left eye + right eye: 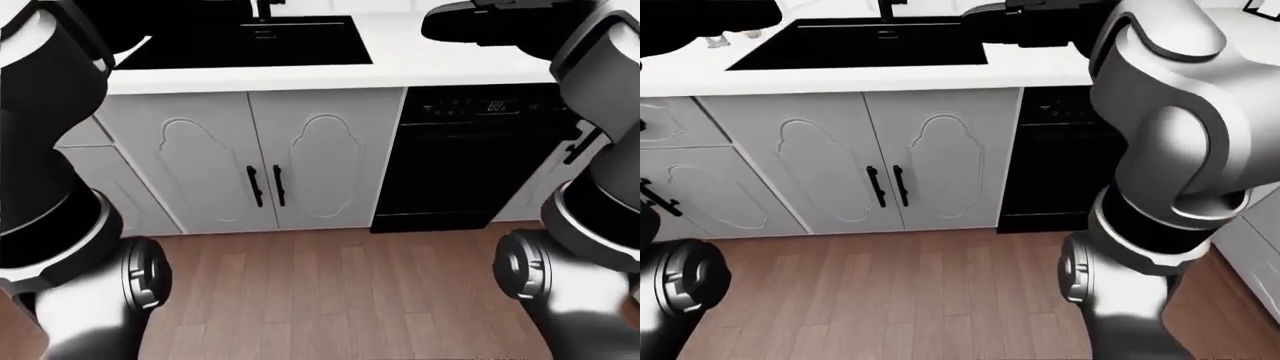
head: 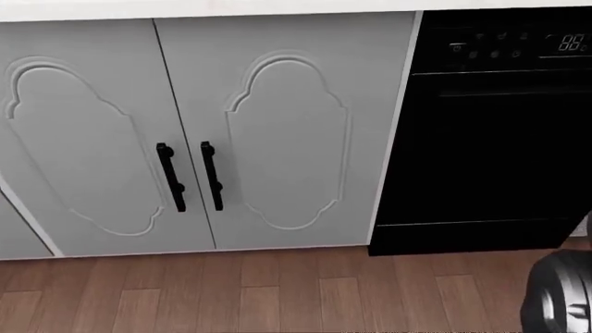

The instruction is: Turn the sink spout to the right.

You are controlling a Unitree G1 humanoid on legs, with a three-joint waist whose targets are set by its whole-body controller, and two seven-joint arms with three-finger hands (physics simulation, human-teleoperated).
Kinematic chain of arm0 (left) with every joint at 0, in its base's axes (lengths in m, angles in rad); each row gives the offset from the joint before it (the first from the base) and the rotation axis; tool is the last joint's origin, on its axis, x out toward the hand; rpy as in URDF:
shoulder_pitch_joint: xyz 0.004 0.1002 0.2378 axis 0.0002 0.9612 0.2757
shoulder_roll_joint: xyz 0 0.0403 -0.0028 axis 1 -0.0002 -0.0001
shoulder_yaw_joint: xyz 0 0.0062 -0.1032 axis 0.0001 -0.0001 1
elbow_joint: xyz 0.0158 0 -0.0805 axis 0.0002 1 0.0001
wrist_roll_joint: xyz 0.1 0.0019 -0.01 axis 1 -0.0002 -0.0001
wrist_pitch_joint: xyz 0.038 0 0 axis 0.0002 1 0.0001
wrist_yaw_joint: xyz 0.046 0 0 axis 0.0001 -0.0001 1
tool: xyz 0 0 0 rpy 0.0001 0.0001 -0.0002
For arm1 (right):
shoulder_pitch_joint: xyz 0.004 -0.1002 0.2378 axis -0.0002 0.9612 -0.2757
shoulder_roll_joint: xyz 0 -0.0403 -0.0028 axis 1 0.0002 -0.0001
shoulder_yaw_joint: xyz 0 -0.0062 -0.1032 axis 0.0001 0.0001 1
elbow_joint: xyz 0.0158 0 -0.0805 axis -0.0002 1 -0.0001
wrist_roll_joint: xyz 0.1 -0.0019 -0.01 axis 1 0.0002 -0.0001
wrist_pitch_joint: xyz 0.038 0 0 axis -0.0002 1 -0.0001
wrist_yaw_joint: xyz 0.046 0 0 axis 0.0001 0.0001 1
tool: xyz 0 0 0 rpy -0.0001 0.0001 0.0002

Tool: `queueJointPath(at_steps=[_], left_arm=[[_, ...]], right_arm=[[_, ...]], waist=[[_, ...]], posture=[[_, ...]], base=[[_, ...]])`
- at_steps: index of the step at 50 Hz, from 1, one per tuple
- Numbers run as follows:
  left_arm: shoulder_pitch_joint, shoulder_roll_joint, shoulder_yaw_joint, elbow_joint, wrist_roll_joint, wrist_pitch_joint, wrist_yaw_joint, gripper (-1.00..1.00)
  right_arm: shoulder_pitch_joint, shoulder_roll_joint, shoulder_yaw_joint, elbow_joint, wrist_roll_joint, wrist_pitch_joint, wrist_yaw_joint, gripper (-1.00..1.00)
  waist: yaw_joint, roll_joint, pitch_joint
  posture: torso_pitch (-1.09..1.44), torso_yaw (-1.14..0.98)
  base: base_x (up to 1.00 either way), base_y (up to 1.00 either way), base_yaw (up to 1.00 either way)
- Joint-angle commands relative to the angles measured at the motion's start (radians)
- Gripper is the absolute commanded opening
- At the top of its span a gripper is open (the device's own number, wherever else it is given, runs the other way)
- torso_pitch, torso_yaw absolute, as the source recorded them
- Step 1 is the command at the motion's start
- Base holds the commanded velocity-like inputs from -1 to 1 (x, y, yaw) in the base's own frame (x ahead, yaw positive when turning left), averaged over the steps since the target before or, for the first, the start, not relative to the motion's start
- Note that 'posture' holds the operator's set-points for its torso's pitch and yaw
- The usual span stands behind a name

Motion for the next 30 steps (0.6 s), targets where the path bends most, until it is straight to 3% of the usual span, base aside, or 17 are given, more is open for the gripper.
queueJointPath(at_steps=[1, 9, 10, 11, 15, 17, 19, 20, 22, 30], left_arm=[[-0.034, 0.017, 0.01, -0.007, -0.013, -0.029, 0.005, 1.0], [-0.003, 0.018, 0.008, -0.011, -0.047, -0.049, 0.026, 1.0], [-0.004, 0.019, 0.006, -0.018, -0.053, -0.042, 0.031, 1.0], [-0.002, 0.021, 0.004, -0.017, -0.056, -0.045, 0.031, 1.0], [0.028, 0.018, -0.001, -0.025, -0.062, -0.063, 0.036, 1.0], [0.029, 0.017, 0.0, -0.028, -0.066, -0.061, 0.039, 1.0], [0.022, 0.024, -0.001, -0.021, -0.069, -0.062, 0.038, 1.0], [0.022, 0.026, -0.002, -0.018, -0.069, -0.065, 0.038, 1.0], [0.021, 0.027, -0.004, -0.02, -0.075, -0.057, 0.039, 1.0], [0.063, 0.012, -0.009, -0.037, -0.076, -0.072, 0.043, 1.0]], right_arm=[[-0.031, -0.008, -0.004, -0.016, 0.012, -0.027, -0.011, 1.0], [0.001, -0.02, -0.004, -0.03, 0.03, -0.052, -0.031, 1.0], [0.003, -0.017, -0.005, -0.03, 0.036, -0.052, -0.032, 1.0], [0.001, -0.022, -0.002, -0.032, 0.039, -0.051, -0.033, 1.0], [0.015, -0.025, 0.001, -0.028, 0.048, -0.061, -0.039, 1.0], [0.023, -0.024, 0.0, -0.03, 0.051, -0.065, -0.041, 1.0], [0.026, -0.025, 0.0, -0.034, 0.055, -0.063, -0.045, 1.0], [0.029, -0.024, 0.002, -0.036, 0.056, -0.065, -0.047, 1.0], [0.036, -0.023, 0.003, -0.039, 0.058, -0.068, -0.049, 1.0], [0.061, -0.018, 0.005, -0.057, 0.065, -0.07, -0.058, 1.0]], waist=[[0.001, 0.0, -0.028], [-0.001, 0.001, -0.03], [-0.002, 0.006, -0.056], [-0.001, 0.005, -0.061], [-0.004, 0.001, -0.052], [-0.009, 0.017, -0.05], [-0.011, 0.054, -0.045], [-0.016, 0.045, -0.048], [-0.018, 0.062, -0.05], [-0.012, 0.015, -0.048]], posture=[[0.0, 0.0], [0.0, 0.0], [0.0, 0.0], [0.0, 0.0], [0.0, 0.0], [0.0, 0.0], [0.0, 0.0], [0.0, 0.0], [0.0, 0.0], [0.0, 0.0]], base=[[0.0, 0.0, 0.0], [0.0, 0.0, 0.0], [0.0, 0.06, 0.0], [0.0, 0.16, 0.0], [0.0, 0.15, 0.0], [0.0, 0.16, 0.0], [0.0, 0.16, 0.0], [0.0, 0.16, 0.0], [0.0, 0.16, 0.0], [0.0, 0.15, 0.0]])
